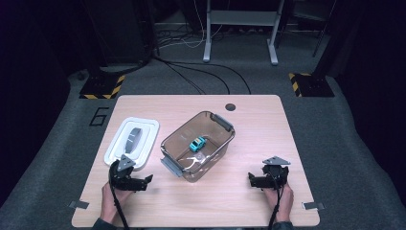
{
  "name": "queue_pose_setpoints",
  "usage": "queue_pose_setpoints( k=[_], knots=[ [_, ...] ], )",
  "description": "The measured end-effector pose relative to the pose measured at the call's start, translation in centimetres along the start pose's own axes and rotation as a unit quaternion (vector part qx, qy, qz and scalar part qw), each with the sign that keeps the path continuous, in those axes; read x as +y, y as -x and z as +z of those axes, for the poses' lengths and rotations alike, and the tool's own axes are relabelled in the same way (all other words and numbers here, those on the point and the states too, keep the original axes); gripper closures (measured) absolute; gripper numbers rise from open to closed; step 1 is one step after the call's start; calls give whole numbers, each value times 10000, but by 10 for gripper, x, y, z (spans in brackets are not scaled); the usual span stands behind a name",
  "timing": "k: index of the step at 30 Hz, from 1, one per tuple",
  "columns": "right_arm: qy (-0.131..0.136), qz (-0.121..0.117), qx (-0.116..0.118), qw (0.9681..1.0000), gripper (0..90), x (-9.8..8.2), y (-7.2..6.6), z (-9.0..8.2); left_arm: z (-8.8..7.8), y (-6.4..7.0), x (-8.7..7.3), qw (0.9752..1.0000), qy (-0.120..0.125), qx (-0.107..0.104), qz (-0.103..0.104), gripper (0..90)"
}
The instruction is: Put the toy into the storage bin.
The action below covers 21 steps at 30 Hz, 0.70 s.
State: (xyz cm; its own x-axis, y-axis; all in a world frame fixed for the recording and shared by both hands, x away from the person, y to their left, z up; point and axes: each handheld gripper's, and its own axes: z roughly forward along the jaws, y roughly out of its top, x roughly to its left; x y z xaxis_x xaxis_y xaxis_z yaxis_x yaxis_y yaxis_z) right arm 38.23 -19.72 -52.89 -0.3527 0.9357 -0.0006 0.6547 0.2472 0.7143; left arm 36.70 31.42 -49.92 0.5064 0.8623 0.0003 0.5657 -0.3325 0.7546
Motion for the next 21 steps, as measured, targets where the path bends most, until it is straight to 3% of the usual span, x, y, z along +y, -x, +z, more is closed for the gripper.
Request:
queue_pose_setpoints(
  k=[21],
  knots=[
    [5, -1, 20, 10000, 0, 0, 0, 0, 8, -44, 20, 9995, -57, 94, -280, 0]
  ],
)
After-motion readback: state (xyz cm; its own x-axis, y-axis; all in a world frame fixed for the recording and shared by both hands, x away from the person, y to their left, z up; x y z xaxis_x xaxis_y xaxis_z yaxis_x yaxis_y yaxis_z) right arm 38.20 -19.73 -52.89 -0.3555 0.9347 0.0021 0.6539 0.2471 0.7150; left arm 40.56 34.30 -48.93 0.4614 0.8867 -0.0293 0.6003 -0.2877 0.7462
